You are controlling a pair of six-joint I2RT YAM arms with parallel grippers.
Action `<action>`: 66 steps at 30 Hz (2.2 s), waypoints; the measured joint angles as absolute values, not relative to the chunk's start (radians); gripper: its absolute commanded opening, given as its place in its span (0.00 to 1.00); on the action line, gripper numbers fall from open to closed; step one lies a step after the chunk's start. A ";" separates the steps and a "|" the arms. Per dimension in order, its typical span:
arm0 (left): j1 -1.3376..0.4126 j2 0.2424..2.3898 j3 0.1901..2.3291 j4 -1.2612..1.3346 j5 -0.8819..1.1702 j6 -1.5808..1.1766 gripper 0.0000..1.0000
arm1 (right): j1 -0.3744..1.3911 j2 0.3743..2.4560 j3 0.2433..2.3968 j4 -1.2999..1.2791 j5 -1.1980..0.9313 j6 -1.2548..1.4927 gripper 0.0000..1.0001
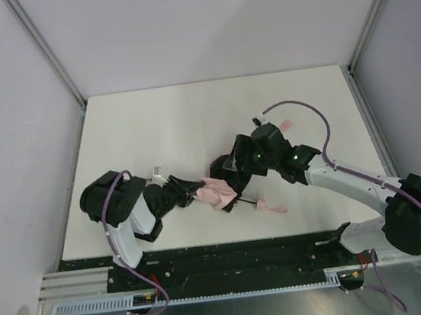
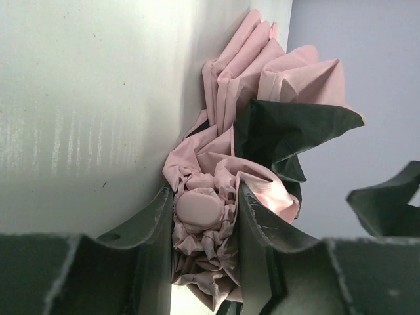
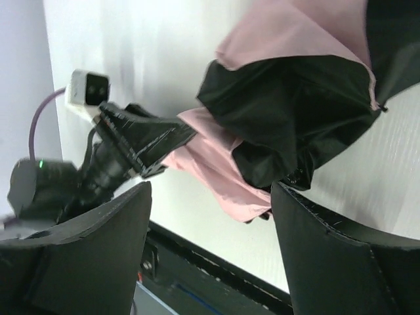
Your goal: Put away the umbrella
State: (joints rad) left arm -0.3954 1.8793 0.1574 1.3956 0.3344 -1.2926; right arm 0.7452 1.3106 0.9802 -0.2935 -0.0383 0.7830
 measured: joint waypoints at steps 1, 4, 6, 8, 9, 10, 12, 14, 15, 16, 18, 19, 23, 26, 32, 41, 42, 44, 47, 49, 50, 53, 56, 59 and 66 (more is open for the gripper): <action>-0.397 1.877 0.157 1.394 0.333 -1.293 0.00 | 0.743 1.316 0.954 -0.279 -0.015 0.850 0.77; -0.402 1.871 0.153 1.392 0.325 -1.293 0.00 | 0.731 1.352 0.935 -0.247 0.016 0.957 0.80; -0.406 1.868 0.149 1.393 0.321 -1.292 0.00 | 0.731 1.391 0.935 -0.204 0.049 1.023 0.82; -0.410 1.864 0.146 1.393 0.317 -1.292 0.00 | 0.735 1.432 0.936 -0.171 0.088 1.066 0.83; -0.413 1.861 0.144 1.394 0.316 -1.291 0.00 | 0.741 1.462 0.944 -0.164 0.117 1.085 0.83; -0.416 1.858 0.140 1.393 0.314 -1.291 0.00 | 0.751 1.497 0.958 -0.162 0.138 1.098 0.82; -0.424 1.848 0.131 1.394 0.307 -1.287 0.00 | 0.772 1.571 0.997 -0.167 0.175 1.111 0.78; -0.429 1.838 0.123 1.395 0.301 -1.282 0.00 | 0.797 1.651 1.052 -0.170 0.214 1.118 0.75; -0.431 1.835 0.120 1.396 0.299 -1.280 0.00 | 0.810 1.684 1.077 -0.173 0.235 1.118 0.74; -0.432 1.832 0.116 1.397 0.298 -1.278 0.00 | 0.823 1.710 1.099 -0.178 0.257 1.116 0.71; -0.433 1.831 0.112 1.399 0.295 -1.274 0.00 | 0.844 1.745 1.139 -0.192 0.304 1.103 0.62; -0.434 1.831 0.110 1.401 0.294 -1.272 0.00 | 0.851 1.755 1.153 -0.195 0.323 1.093 0.55; -0.437 1.827 0.108 1.405 0.291 -1.265 0.00 | 0.859 1.788 1.217 -0.209 0.368 1.011 0.10; -0.438 1.825 0.105 1.406 0.290 -1.264 0.00 | 0.822 1.788 1.233 -0.221 0.339 0.942 0.01; -0.439 1.825 0.102 1.412 0.290 -1.262 0.00 | 0.697 1.686 1.187 -0.212 0.088 0.811 0.00; -0.439 1.825 0.094 1.420 0.291 -1.262 0.00 | 0.469 1.546 0.960 0.105 -0.561 0.800 0.13; -0.440 1.825 0.093 1.420 0.292 -1.262 0.00 | 0.460 1.544 0.935 0.117 -0.599 0.794 0.22; -0.440 1.825 0.092 1.420 0.292 -1.262 0.00 | 0.447 1.539 0.897 0.099 -0.629 0.773 0.43; -0.440 1.825 0.092 1.420 0.291 -1.262 0.00 | 0.452 1.499 0.881 0.006 -0.583 0.736 0.64; -0.440 1.825 0.092 1.420 0.291 -1.262 0.00 | 0.491 1.438 0.882 -0.062 -0.494 0.724 0.76; -0.440 1.825 0.092 1.420 0.291 -1.262 0.00 | 0.525 1.399 0.886 -0.104 -0.428 0.723 0.82; -0.440 1.825 0.092 1.420 0.292 -1.262 0.00 | 0.650 1.291 0.912 -0.200 -0.234 0.765 0.95; -0.440 1.825 0.092 1.420 0.292 -1.262 0.00 | 0.767 1.221 0.936 -0.237 -0.060 0.854 0.99; -0.440 1.825 0.092 1.420 0.292 -1.262 0.00 | 0.847 1.221 0.974 -0.262 0.093 0.975 0.99; -0.440 1.825 0.093 1.420 0.292 -1.263 0.00 | 0.960 1.464 1.250 -0.434 0.405 1.151 0.80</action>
State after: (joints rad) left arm -0.4404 1.8248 0.0925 1.4197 0.2920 -1.2629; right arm 0.9600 1.4643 1.2503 -0.4335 0.4049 1.1507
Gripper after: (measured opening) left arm 0.384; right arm 0.941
